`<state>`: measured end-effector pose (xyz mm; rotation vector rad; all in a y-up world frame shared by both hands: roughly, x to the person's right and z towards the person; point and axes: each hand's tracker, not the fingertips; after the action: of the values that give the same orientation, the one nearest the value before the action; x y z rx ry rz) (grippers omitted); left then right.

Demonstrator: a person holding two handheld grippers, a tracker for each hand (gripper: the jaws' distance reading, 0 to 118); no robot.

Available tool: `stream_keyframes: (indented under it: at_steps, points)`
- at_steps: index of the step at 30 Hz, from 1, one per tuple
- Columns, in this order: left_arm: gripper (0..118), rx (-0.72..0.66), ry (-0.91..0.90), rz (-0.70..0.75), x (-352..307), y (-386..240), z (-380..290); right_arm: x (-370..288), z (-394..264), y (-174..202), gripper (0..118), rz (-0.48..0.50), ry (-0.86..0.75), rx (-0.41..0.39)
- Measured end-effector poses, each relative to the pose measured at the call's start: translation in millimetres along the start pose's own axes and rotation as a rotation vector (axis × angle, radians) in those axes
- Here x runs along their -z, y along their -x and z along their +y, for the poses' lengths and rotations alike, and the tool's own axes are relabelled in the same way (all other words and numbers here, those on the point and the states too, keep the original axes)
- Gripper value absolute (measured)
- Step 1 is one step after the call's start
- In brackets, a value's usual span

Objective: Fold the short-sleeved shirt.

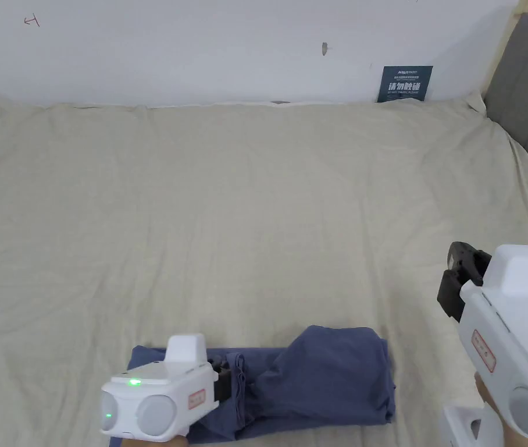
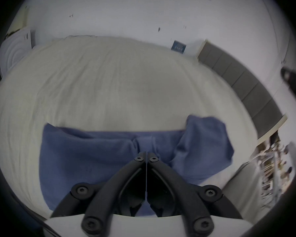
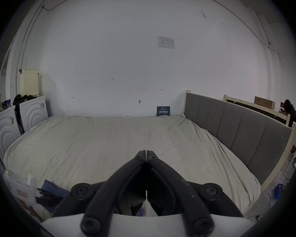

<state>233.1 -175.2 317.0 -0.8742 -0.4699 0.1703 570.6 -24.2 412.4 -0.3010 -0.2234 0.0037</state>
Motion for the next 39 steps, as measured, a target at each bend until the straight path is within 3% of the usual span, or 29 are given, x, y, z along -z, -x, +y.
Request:
stream_keyframes:
  at_steps: [4,5,8,11,12,13,19,20,23,24,26,28,39]
  points:
    - [3,-0.087,-0.014,-0.128,-43.2,34.1,23.6,1.4,1.6,7.7,1,0.013,-0.005,0.005]
    - [8,-0.123,-0.001,-0.155,-48.3,45.6,26.9,2.0,1.6,9.9,1,0.018,-0.005,0.005]
    - [38,-0.213,0.034,-0.166,-56.4,84.3,30.4,3.5,1.0,18.4,1,0.035,-0.001,-0.001]
    - [85,-0.263,0.075,-0.123,-58.8,116.3,27.2,4.4,-0.3,25.2,1,0.050,0.003,-0.002]
    - [109,-0.289,0.092,-0.113,-57.9,126.8,24.9,5.0,-1.1,27.2,1,0.053,0.006,-0.002]
    - [118,-0.318,0.104,-0.098,-56.3,136.3,21.8,5.9,-1.6,29.3,1,0.055,0.009,-0.002]
    - [114,-0.404,0.173,-0.103,-34.7,174.1,7.1,11.1,-4.5,38.5,1,0.065,0.031,-0.012]
    - [106,-0.408,0.179,-0.114,-30.9,177.6,4.1,11.7,-5.1,39.4,1,0.066,0.034,-0.013]
    - [59,-0.407,0.190,-0.136,-22.4,178.7,-6.2,12.7,-6.0,40.8,1,0.062,0.043,-0.022]
    - [49,-0.387,0.194,-0.136,-18.7,176.7,-10.1,13.0,-6.4,40.6,1,0.061,0.045,-0.021]
    - [45,-0.337,0.186,-0.118,-14.8,171.4,-16.5,13.8,-6.9,40.2,1,0.056,0.050,-0.020]
    - [16,-0.315,0.166,-0.107,-15.9,168.1,-16.8,14.6,-7.3,39.5,1,0.052,0.053,-0.018]
    - [10,-0.302,0.045,-0.044,-70.4,151.9,-3.8,13.3,1.0,35.4,1,0.064,0.035,-0.013]
